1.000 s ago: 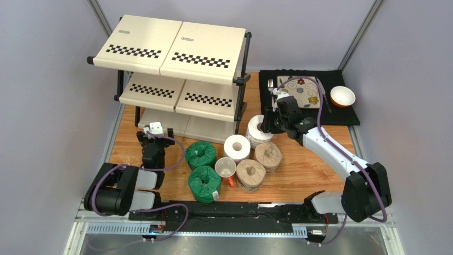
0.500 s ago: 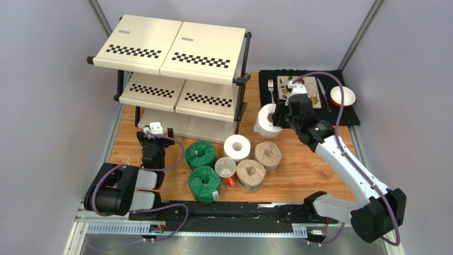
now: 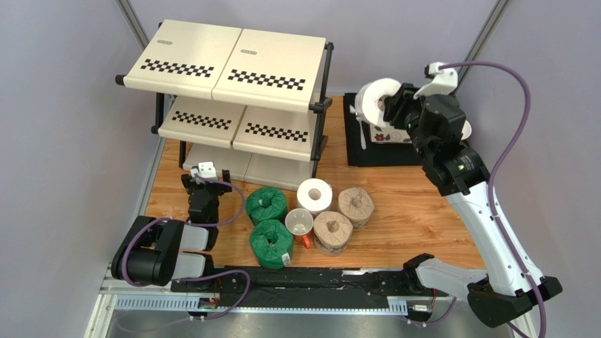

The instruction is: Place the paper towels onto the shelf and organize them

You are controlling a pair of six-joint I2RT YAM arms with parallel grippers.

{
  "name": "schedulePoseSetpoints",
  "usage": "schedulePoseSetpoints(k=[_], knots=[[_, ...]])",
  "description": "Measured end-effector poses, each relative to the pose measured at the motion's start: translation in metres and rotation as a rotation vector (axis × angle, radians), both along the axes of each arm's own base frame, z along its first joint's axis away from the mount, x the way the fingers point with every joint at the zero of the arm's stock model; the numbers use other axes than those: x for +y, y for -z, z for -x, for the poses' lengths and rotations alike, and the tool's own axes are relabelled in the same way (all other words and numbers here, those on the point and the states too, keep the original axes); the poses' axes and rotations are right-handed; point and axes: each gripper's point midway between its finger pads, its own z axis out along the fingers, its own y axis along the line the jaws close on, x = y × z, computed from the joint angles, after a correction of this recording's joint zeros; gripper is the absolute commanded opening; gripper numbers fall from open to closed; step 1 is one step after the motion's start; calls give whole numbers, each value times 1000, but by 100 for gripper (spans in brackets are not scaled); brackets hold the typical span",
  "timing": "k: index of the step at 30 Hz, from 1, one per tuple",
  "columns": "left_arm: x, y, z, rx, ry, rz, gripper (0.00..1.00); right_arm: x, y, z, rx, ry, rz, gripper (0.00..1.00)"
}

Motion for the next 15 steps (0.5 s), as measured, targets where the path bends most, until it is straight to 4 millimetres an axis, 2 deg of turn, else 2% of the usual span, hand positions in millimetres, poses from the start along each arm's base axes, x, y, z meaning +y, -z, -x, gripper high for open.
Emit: schedulePoseSetpoints(k=[6,12,15], knots=[[0,0,0,0,0,0,99,8,-95,-17,-178,-10,-43,24],[0,0,0,0,0,0,99,30,-162,-32,-314,-93,-84,24],[0,0,0,0,0,0,99,46,-183,-41,-356,-154,-99,24]])
